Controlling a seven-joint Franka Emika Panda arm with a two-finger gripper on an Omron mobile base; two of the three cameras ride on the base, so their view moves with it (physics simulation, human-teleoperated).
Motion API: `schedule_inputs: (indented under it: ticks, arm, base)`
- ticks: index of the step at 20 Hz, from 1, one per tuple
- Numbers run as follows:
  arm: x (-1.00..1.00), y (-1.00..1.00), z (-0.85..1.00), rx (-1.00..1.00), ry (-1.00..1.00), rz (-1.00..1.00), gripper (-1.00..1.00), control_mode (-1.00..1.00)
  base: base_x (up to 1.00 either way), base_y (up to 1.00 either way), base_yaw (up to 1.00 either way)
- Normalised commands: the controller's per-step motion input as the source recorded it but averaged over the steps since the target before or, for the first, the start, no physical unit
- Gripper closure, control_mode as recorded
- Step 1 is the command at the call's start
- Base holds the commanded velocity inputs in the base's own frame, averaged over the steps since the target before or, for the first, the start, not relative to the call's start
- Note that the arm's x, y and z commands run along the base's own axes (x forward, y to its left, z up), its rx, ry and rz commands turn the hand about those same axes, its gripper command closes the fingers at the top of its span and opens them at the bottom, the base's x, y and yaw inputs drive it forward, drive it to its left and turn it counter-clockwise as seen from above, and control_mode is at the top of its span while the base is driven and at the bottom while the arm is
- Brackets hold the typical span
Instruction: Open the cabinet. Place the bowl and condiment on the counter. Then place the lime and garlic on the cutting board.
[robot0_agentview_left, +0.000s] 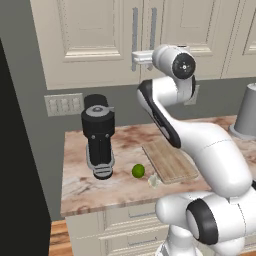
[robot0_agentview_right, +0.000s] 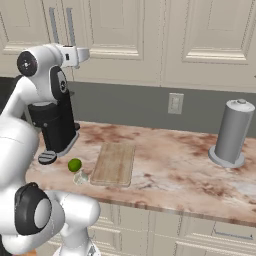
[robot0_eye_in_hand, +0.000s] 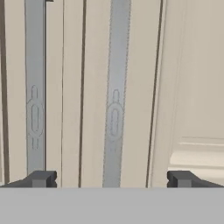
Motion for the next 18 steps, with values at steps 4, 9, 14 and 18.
schedule_inputs:
  ticks: [4, 9, 14, 18]
  arm:
    - [0.13, 0.0, 0.0, 0.0, 0.0, 0.0, -1.0, -1.0]
    - [0.13, 0.0, 0.0, 0.0, 0.0, 0.0, -1.0, -1.0]
    - [0.12, 0.0, 0.0, 0.0, 0.0, 0.0, -1.0, -1.0]
    - [0.11, 0.0, 0.0, 0.0, 0.0, 0.0, -1.0, -1.0]
  base:
    - [0.0, 0.0, 0.0]
    - [0.0, 0.0, 0.0]
    - [0.0, 0.0, 0.0]
    - [0.0, 0.0, 0.0]
